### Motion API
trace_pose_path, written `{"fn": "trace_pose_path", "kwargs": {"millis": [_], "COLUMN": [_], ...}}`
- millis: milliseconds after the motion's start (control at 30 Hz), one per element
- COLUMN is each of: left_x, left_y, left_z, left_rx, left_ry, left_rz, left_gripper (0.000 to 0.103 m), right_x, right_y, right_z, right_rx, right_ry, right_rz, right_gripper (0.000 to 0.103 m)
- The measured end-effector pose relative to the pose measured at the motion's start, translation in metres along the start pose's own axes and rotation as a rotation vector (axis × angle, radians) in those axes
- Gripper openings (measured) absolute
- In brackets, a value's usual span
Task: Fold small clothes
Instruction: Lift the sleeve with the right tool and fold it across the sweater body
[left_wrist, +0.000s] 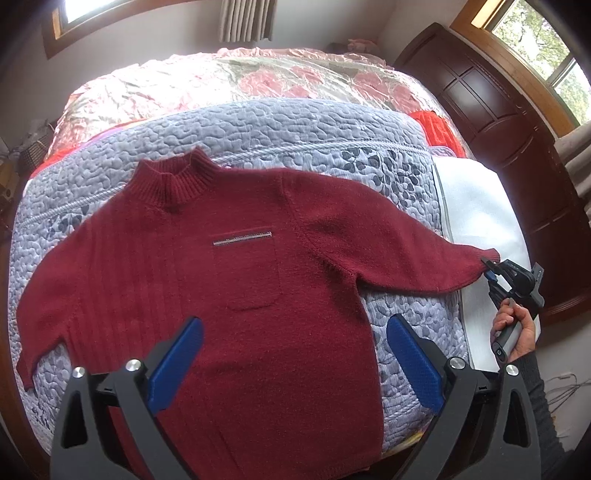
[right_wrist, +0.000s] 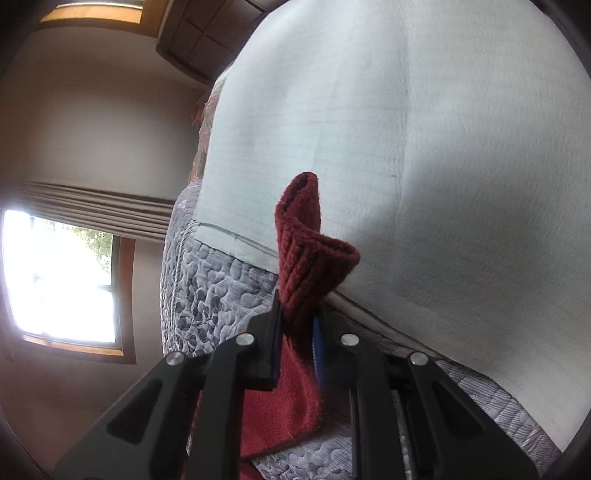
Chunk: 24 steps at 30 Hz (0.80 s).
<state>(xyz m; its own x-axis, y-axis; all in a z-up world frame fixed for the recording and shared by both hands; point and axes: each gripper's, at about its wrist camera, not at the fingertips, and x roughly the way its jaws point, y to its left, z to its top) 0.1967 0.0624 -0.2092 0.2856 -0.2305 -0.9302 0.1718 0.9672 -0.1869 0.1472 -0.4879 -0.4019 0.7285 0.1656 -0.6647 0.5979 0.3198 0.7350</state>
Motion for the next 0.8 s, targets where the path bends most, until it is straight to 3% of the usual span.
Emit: {"fn": "trace_pose_path", "kwargs": {"millis": [267,433,667,800], "left_x": [-0.021,-0.036,-0.037,-0.037], "left_y": [0.044,0.069,0.121,0.141], "left_z": [-0.006,-0.011,-0.02,-0.024], "left_rx": [-0.119,-0.123,-0.261,-0.263], "left_ry": [-0.026,-0.056,-0.016,-0.014], "left_rz": [-0.059,-0.071,-0.124,-0.112], "left_gripper": [0.099,0.099,0.099,0.099], "right_x": [-0.014,-0.014,0.006,0.028], "right_y": [0.09,0.152,0.243,0.288], "right_z": [-0.03,-0.067,-0.146,-0.203], "right_rx": [-0.229,-0.404,-0.68,-0.838], "right_ry": [-0.019,-0.017,0.009,0.038], "right_rz": [-0.006,-0.019,-0.03,-0.032], "right_gripper": [0.012,0.012,0.012,0.012]}}
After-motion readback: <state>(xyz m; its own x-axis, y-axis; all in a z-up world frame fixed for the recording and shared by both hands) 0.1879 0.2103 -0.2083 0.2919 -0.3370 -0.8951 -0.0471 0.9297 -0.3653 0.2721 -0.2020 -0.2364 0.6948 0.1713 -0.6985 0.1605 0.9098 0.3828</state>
